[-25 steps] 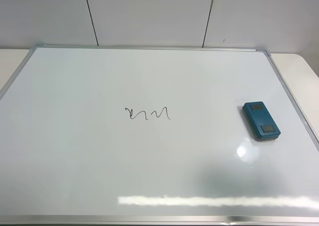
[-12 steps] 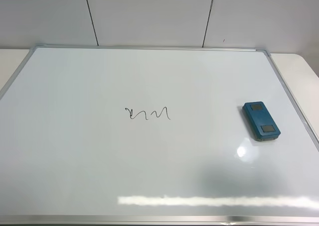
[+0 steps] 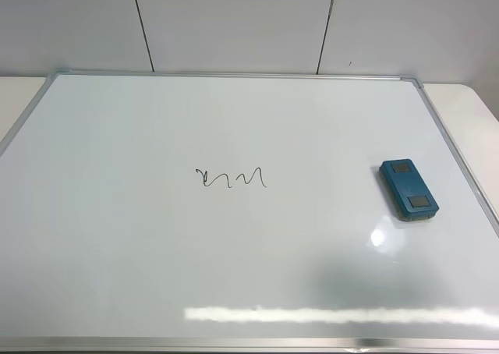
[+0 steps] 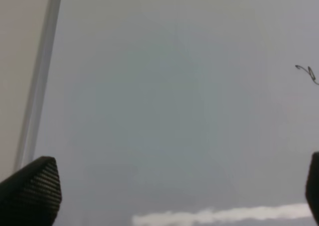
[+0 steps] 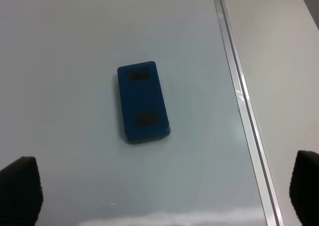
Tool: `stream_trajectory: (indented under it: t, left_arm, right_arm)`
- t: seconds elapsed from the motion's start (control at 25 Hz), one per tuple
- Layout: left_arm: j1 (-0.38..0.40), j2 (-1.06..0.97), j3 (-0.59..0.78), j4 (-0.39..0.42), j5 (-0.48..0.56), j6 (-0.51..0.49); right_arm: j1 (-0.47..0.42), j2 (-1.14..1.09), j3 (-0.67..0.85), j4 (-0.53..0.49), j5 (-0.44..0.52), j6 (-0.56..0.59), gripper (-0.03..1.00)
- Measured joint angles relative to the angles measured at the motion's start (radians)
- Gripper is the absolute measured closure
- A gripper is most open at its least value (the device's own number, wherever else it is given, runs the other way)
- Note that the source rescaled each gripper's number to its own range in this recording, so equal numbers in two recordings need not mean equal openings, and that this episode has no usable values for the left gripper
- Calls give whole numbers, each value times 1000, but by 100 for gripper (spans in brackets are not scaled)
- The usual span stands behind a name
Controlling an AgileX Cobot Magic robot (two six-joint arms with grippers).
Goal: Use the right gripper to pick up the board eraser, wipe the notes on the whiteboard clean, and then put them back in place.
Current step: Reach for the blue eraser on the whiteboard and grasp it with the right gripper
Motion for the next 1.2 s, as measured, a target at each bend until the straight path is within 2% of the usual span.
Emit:
stream_trajectory:
  t: [0.36,0.6,1.0,1.2]
  left_arm:
    - [0,0,0,0,0,0]
    - [0,0,0,0,0,0]
    - [0,0,0,0,0,0]
    - [0,0,0,0,0,0]
  right_arm:
    - [0,4,0,0,0,4,-3]
    - [0,164,-9,-2,-1,10,-3]
    - [0,542,-256,-51,-29,19,-3]
    - [0,705,-317,-56,-44,37,-3]
